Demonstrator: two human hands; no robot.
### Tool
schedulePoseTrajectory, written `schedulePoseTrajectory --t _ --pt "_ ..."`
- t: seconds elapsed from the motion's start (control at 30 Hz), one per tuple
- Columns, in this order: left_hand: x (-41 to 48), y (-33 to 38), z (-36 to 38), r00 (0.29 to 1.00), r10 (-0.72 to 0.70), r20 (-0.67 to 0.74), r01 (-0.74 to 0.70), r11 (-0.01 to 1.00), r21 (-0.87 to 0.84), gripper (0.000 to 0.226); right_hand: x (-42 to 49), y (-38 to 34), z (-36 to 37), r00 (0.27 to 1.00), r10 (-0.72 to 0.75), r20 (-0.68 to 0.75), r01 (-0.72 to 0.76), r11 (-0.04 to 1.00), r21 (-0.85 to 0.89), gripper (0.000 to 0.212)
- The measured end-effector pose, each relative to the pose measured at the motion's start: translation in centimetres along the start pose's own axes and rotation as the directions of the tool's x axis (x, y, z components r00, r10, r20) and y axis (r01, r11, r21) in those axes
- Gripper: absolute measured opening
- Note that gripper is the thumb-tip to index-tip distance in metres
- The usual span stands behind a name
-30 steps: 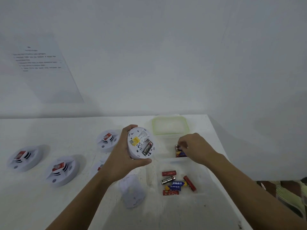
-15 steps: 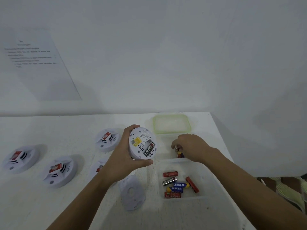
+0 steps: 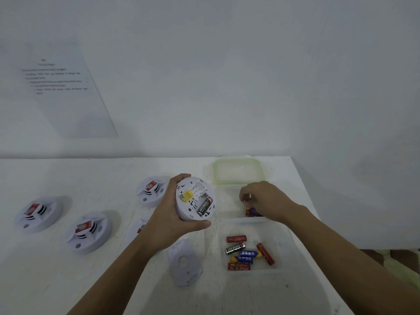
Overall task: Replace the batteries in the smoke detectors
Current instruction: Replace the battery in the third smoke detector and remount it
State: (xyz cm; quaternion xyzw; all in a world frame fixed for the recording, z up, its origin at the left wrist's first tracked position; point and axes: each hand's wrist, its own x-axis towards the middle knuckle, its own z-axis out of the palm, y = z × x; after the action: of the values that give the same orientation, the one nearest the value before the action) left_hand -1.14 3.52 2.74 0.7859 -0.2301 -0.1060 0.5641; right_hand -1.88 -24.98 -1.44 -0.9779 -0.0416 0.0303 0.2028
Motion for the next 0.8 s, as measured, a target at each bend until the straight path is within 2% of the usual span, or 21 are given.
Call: schedulePoseTrajectory --t 0.07,0.17,0.27,0.4,0.5,0.67,0.8 --pt "-0.2 0.2 -0.1 1.000 -0.016 -0.007 0.016 1.000 -0.020 0.096 -0.5 -1.1 -0.3 0.990 0.025 -0.136 0.018 0.952 0.305 0.014" --pt "-0.4 0.6 -0.1 0.999 -0.031 -0.024 0.030 0.998 -0.060 0.092 -1.5 -3.7 -1.4 0.957 0.160 -0.240 0.062 0.697 0.715 0.006" --pt "-0.6 1.1 -0.1 0.999 -0.025 -0.038 0.023 0.998 -0.054 0.090 -2.7 -6.1 -2.4 0.914 0.264 -0.309 0.149 0.491 0.858 0.009" --pt "-0.9 1.8 -0.1 0.999 -0.026 -0.034 0.026 1.000 -0.015 0.090 -4.2 -8.7 -3.0 0.874 0.315 -0.371 0.245 0.373 0.895 0.013" --pt "-1.1 2.1 0.2 1.000 -0.022 -0.020 0.022 1.000 -0.015 0.086 -4.8 -10.4 -2.7 0.873 0.222 -0.435 0.321 0.412 0.853 0.011" --pt "-1.7 2.4 0.7 1.000 0.005 0.005 -0.005 1.000 0.002 0.083 -5.4 -11.5 -0.9 0.849 -0.027 -0.528 0.417 0.647 0.638 0.011" --pt "-2.2 2.3 0.6 1.000 0.002 0.012 -0.002 1.000 0.004 0.086 -5.7 -11.2 -0.8 0.800 -0.178 -0.573 0.510 0.704 0.493 0.012"
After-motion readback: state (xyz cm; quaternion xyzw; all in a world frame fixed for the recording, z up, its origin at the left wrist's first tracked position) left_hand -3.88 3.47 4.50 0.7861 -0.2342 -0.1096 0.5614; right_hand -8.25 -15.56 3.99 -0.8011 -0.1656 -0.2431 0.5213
